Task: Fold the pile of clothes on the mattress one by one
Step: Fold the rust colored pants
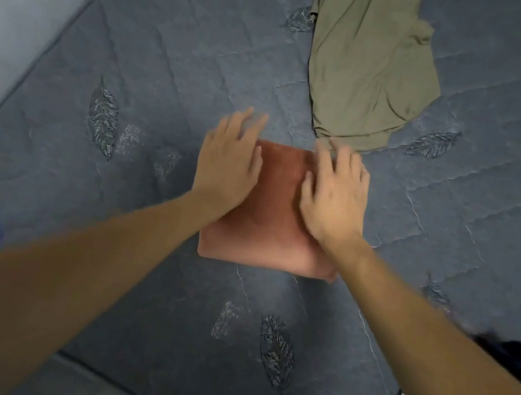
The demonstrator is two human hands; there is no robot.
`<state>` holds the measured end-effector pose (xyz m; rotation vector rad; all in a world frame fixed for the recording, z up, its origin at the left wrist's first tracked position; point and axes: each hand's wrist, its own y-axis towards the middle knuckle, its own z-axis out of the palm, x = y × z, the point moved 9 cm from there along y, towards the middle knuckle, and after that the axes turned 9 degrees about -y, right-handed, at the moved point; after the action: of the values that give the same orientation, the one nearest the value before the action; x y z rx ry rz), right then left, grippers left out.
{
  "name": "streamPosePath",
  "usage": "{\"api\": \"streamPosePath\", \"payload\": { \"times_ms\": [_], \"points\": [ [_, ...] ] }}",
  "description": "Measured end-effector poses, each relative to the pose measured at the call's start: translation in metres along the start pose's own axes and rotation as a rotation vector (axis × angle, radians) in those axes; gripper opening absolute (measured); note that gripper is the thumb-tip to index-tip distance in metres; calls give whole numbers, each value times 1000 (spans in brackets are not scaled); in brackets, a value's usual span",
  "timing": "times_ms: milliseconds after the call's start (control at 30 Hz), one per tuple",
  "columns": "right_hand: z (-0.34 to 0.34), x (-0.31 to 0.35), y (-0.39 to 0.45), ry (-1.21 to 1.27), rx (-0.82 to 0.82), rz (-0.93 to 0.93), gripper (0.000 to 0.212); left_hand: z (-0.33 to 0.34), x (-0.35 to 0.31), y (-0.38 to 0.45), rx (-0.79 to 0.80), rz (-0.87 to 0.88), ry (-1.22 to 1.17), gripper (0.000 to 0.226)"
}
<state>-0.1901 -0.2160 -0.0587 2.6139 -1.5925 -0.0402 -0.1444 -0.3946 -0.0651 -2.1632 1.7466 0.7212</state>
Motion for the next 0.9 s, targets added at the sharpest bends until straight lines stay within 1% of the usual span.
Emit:
{"api": "streamPosePath", "payload": {
  "times_ms": [33, 100, 133, 167, 300, 400, 433, 467, 500, 567, 600, 633, 667, 700, 733, 800, 833, 900],
  "points": [
    [13, 11, -17, 37, 41, -28, 58, 13, -8, -16, 50, 64, -11, 53],
    [46, 22, -41, 54, 158, -50, 60, 49, -11, -46, 250, 150, 12, 60],
    [61, 20, -44, 50, 194, -35, 61, 67, -3, -54, 323, 154, 31, 63],
    [76, 15, -43, 45, 212, -10, 62, 82, 8, -54, 352, 143, 39, 65],
    [113, 4, -32, 51, 203, 25, 64, 126, 30, -38, 375, 125, 73, 69],
    [113, 5, -29, 107, 206, 28, 67, 124, 27, -36, 352, 135, 78, 74],
    [106, 5, -29, 149, 201, 25, 70, 116, 28, -38, 329, 108, 63, 79],
    [97, -1, -31, 201, 195, 65, 74, 104, 31, -39, 296, 35, 23, 87],
    [90, -15, -34, 259, 187, 166, 81, 93, 40, -40, 263, -89, -45, 97],
    [80, -52, -47, 407, 182, 483, 91, 76, 62, -49, 207, -401, -238, 109],
    [83, -68, -62, 524, 224, 650, 89, 73, 73, -58, 187, -530, -382, 109],
    [90, -78, -77, 702, 295, 806, 84, 74, 80, -65, 172, -634, -548, 103],
    [100, -79, -90, 917, 385, 929, 78, 78, 84, -70, 174, -734, -707, 96],
    [108, -75, -98, 1100, 475, 996, 75, 82, 86, -74, 196, -816, -832, 88],
    [112, -71, -101, 1202, 540, 1007, 73, 87, 85, -75, 236, -879, -940, 80],
    [116, -66, -98, 1282, 587, 944, 70, 94, 77, -73, 314, -932, -1113, 65],
    [115, -62, -97, 1318, 590, 927, 69, 94, 69, -70, 342, -932, -1167, 59],
    [105, -60, -97, 1383, 577, 923, 64, 85, 47, -62, 347, -879, -1204, 51]
  ]
}}
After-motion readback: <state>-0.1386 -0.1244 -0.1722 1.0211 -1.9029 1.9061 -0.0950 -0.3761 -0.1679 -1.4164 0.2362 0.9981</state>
